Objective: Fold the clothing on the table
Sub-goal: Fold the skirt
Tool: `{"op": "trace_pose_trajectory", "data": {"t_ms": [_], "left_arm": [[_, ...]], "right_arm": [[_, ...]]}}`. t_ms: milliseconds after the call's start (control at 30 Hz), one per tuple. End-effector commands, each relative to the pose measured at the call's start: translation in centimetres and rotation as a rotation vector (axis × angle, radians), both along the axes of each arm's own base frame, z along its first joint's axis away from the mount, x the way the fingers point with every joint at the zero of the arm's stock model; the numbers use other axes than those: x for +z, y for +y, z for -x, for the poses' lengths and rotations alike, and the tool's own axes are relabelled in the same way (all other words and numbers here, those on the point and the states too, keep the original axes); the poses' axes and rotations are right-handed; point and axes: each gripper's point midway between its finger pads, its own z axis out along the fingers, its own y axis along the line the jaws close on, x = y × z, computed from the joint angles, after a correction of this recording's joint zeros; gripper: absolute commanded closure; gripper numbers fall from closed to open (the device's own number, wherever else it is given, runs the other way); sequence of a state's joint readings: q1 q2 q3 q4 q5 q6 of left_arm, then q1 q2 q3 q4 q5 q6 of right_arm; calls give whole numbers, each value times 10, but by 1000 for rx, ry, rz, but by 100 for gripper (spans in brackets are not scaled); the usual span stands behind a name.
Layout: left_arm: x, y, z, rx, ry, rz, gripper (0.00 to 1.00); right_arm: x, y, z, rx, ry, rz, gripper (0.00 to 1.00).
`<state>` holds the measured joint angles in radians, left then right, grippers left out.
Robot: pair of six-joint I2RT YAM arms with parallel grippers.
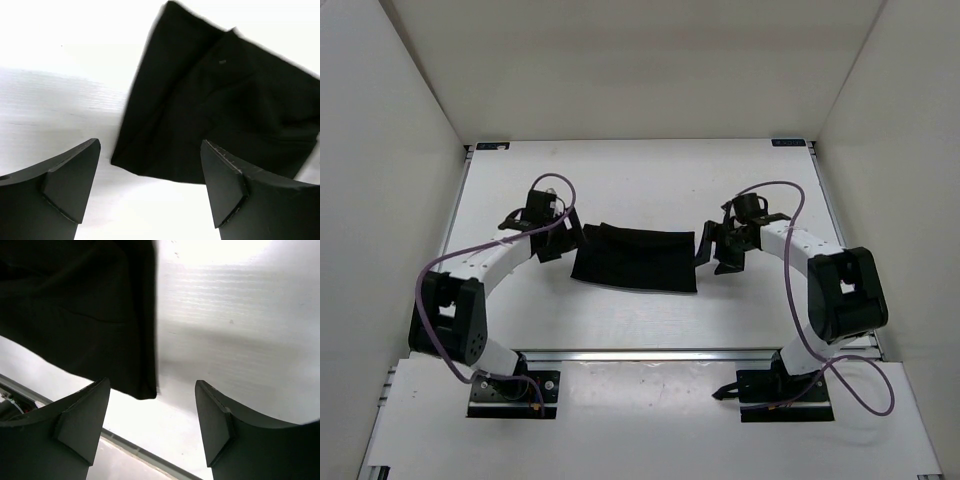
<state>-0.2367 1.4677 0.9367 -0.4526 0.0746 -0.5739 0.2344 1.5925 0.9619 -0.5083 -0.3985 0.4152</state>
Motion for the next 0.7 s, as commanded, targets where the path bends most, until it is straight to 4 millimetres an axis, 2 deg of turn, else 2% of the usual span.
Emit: {"op": "trace_pose_trajectory", "data": {"t_ms": [0,167,300,333,400,433,467,500,533,567,633,667], "left_arm": [[-13,4,-5,-25,-30,-70,7],[-40,1,-14,-30,25,-95,6],[-62,-5,-15,-47,86,-110,13],[-63,-6,-15,-48,88,-113,18],[-70,-7,-13,-39,98,-110,35],[-69,-9,-14,-34,84,-98,59],[-68,-7,-13,-25,80,-84,74],[-69,-12,-8,-33,83,-59,78],[-63,-19,-10,-42,67,-35,89],[-62,-23,-6,-46,73,-26,96],[-49,-42,1,-77,50,12,98],[-48,-53,8,-83,53,32,98]], "right_arm": [[-3,7,-18,13,-72,-28,34],[-18,26,-23,41,-47,-63,34],[-29,41,-21,61,0,-104,37],[-34,43,-21,71,8,-99,46],[-33,47,-21,91,26,-112,78],[-36,46,-16,103,51,-114,100],[-36,43,-20,97,52,-108,100],[-37,40,-16,111,63,-106,100],[-34,33,-14,105,78,-90,100],[-28,23,-20,93,46,-75,100],[-20,1,-11,86,77,-27,100],[-8,-10,-23,85,32,9,100]]}}
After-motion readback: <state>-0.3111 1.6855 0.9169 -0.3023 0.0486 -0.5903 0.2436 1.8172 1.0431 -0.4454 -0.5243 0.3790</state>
